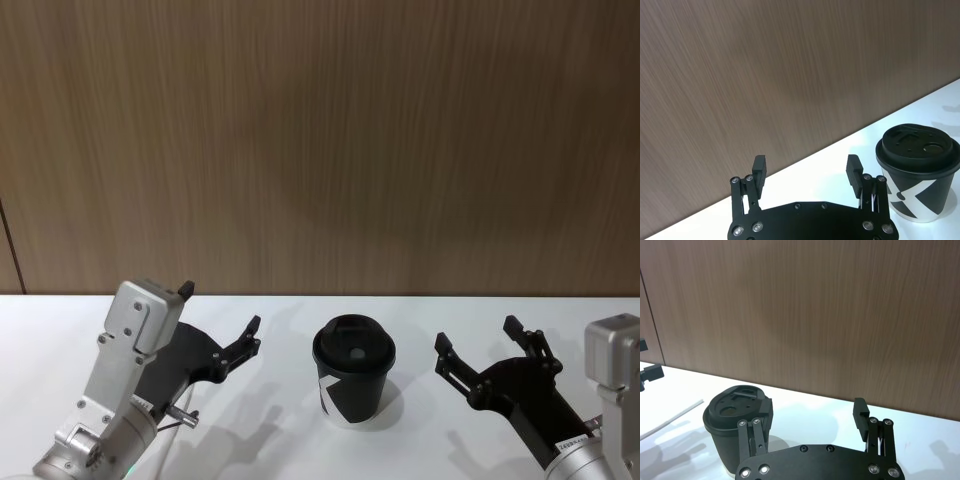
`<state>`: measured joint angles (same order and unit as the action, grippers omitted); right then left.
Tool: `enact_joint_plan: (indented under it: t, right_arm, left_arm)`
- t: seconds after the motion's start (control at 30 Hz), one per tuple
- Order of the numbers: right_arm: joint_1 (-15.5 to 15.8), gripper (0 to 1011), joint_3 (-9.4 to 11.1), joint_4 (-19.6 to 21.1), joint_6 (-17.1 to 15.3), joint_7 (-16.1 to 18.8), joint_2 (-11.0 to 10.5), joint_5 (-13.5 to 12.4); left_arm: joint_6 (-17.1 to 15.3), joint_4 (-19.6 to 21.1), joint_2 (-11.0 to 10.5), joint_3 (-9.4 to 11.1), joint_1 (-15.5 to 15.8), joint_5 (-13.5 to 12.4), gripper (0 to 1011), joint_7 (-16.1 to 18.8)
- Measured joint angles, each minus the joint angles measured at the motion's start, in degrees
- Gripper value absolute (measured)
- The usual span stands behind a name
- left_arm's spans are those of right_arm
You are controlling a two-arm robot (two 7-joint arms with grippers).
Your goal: Pick up the straw with one hand, pass it to the other hand, and insert it into the cup.
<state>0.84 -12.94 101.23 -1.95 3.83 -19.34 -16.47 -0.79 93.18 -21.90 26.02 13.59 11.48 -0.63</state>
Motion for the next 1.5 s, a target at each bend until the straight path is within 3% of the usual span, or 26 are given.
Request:
enact_joint_plan:
  t: [1.5]
  right_arm:
    - [0.0,1001,0.0,0.0,0.0,0.0,0.0,0.0]
  left_arm:
    - [0.0,0.0,0.0,0.0,0.0,0.0,1003,0.0]
